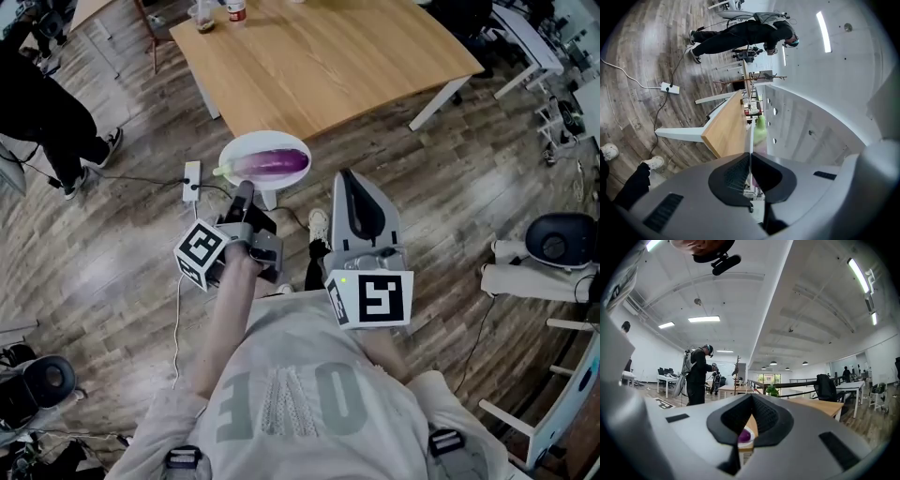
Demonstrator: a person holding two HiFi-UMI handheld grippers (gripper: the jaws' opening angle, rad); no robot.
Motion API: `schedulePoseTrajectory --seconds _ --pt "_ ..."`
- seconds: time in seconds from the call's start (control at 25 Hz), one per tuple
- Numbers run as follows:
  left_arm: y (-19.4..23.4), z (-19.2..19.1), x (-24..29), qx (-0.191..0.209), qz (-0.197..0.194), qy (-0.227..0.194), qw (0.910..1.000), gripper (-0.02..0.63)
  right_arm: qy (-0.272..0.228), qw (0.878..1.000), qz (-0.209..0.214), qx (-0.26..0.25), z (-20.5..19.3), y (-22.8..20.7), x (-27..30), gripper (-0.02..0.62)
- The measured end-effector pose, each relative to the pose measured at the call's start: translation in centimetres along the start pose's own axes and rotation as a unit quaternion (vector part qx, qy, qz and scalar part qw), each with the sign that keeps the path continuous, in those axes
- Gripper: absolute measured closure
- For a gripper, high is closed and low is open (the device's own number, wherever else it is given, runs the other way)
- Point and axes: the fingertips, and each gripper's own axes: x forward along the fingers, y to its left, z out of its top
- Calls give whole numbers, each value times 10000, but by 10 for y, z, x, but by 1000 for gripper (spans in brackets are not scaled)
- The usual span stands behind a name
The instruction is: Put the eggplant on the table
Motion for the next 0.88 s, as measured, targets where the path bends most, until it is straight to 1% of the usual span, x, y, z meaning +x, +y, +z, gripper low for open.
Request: schedulePoseTrajectory --seconds 0.24,0.44,0.6,0.88 --pt "-7 -2 49 -41 30 -173 9998 587 5 9996 259 57 -5 -36 48 577" --pt "-22 0 92 6 97 -317 9994 586 -127 9986 507 65 8 -69 96 577" --pt "-34 9 126 -26 124 -579 9982 586 -247 9975 662 45 18 -95 132 577" --pt "-54 18 190 30 79 -886 9960 588 -249 9959 862 81 16 -137 191 577"
